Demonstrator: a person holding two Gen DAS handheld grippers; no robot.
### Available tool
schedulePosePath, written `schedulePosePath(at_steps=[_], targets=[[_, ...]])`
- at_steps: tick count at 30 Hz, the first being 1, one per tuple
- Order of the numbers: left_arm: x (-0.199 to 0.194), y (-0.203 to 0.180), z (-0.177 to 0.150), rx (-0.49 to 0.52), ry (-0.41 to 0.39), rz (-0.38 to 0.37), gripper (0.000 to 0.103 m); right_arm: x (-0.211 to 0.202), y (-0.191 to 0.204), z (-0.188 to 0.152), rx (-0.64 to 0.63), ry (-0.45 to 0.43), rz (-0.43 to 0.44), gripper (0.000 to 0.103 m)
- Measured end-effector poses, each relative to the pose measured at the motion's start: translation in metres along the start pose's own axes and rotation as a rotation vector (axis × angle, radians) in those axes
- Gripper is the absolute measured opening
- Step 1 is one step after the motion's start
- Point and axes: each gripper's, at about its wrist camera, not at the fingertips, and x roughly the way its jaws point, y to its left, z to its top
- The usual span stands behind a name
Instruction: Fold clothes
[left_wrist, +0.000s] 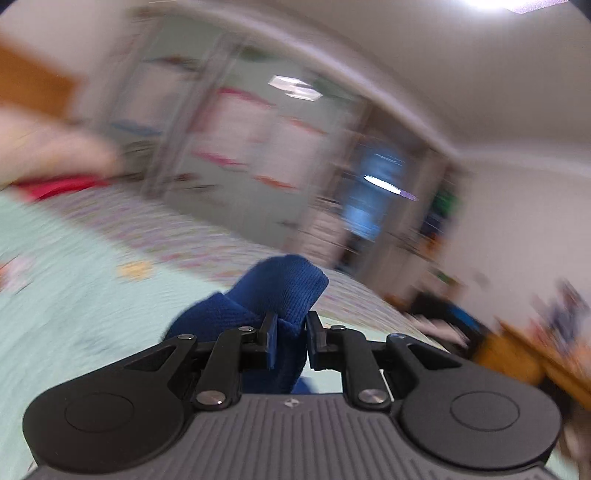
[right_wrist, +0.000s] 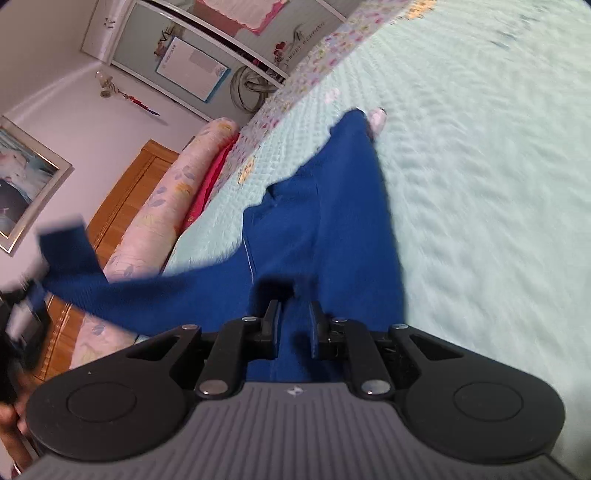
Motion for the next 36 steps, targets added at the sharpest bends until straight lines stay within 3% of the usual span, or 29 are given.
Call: schedulePosePath(at_steps=[2, 5, 9, 11, 14, 17, 22, 25, 30, 33, 36], targets=[[0.005, -0.034, -0.007, 0.133, 0.079, -0.127, 0.016, -0.018, -0.008, -0.012, 0.036, 0.000, 0.016, 0.017], [0.023, -0.075, -0.046, 0.302, 0.277, -0.273, 0.017, -0.048, -0.027, -0.028, 0.122, -0.022, 0.036, 0.024], [0.056, -0.092, -0.117, 0.436, 0.571, -0.337, 0.017, -0.075, -0.054, -0.044, 0.231, -0.044, 0.056, 0.027], [0.067, -0.088, -0.140, 0.453, 0.643, -0.328, 0.018, -0.081, -0.058, -0.047, 0.232, -0.048, 0.060, 0.027], [0.070, -0.080, -0.146, 0.419, 0.657, -0.298, 0.022, -0.085, -0.057, -0.047, 0.222, -0.046, 0.064, 0.027], [0.062, -0.080, -0.146, 0.418, 0.657, -0.291, 0.046, -0.085, -0.056, -0.047, 0.230, -0.042, 0.088, 0.033], [0.041, -0.077, -0.153, 0.386, 0.678, -0.275, 0.048, -0.088, -0.065, -0.050, 0.292, -0.040, 0.136, 0.036], [0.025, -0.060, -0.151, 0.233, 0.643, -0.241, 0.048, -0.096, -0.067, -0.055, 0.314, -0.034, 0.150, 0.036], [-0.009, -0.021, -0.158, -0.117, 0.555, -0.130, 0.051, -0.111, -0.076, -0.064, 0.401, -0.042, 0.207, 0.041], [-0.032, -0.008, -0.167, -0.238, 0.525, -0.097, 0.051, -0.113, -0.085, -0.068, 0.477, -0.049, 0.265, 0.045], [-0.047, -0.004, -0.172, -0.310, 0.505, -0.081, 0.051, -0.112, -0.079, -0.066, 0.451, -0.038, 0.262, 0.046]])
